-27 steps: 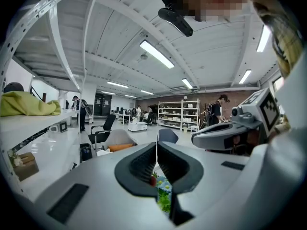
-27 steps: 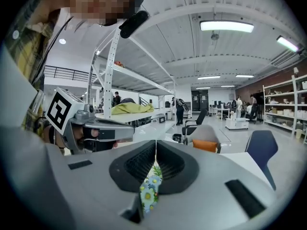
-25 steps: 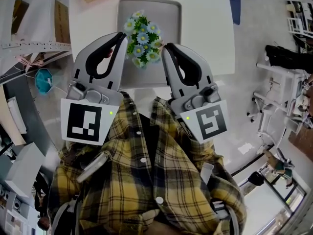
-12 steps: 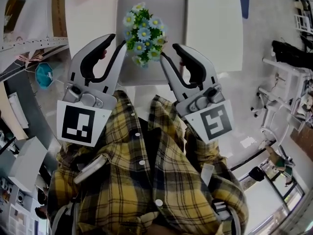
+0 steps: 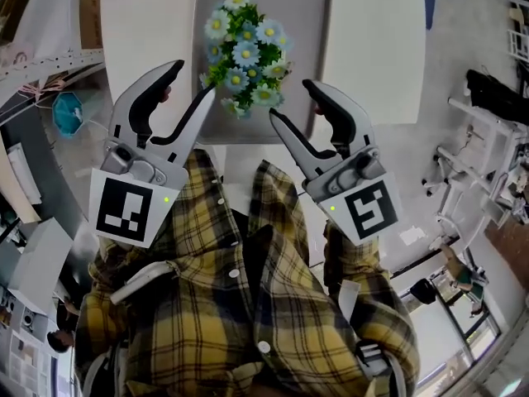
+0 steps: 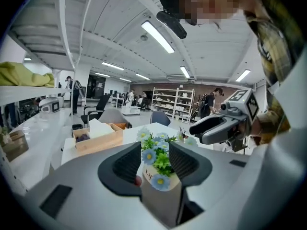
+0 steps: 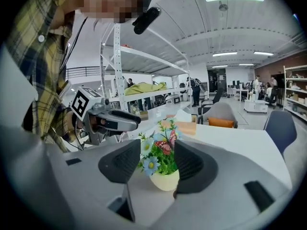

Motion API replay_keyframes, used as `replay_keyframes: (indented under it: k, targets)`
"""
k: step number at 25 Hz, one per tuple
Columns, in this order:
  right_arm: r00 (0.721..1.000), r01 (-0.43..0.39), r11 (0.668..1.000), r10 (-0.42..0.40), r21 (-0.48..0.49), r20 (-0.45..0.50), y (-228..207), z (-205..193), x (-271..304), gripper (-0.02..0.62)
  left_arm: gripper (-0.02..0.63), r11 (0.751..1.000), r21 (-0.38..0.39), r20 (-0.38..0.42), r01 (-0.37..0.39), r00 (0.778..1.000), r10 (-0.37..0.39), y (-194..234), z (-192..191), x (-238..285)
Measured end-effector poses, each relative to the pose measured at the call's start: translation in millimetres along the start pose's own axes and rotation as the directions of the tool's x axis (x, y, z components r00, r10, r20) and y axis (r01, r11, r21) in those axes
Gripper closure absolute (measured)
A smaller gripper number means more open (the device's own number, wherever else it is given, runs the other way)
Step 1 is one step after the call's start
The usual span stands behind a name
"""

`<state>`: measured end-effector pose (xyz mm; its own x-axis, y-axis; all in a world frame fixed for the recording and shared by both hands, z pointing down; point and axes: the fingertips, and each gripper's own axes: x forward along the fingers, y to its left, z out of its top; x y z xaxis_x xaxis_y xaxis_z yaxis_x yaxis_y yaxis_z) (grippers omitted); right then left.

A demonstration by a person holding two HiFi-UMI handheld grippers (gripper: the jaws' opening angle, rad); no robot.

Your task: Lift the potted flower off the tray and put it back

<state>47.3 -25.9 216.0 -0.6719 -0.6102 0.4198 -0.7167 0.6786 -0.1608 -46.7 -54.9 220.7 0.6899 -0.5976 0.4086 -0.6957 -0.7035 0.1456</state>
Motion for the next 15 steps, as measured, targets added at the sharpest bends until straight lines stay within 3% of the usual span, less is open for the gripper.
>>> replay_keyframes:
  k: [7,12,15]
  targets:
    - [0.995,-0.068,0.998,0.067,-0.011,-0.075,1,-36,12,0.351,0.385,1.000,-0.002,-0.052,0.029,0.998,-0.029,-2,-33,7]
    - [0.990,-0.090,0.996,0.089,-0.007,-0.106,-7,-60,24,0.324,0.342,0.983,0.118,-0.119,0.140,0.985,-0.126,-9,-59,12]
    - [0.984,-0.131,0.991,0.128,-0.019,-0.124,-9,-73,30,0.306,0.334,0.981,0.100,-0.141,0.168,0.978,-0.153,-8,-74,18]
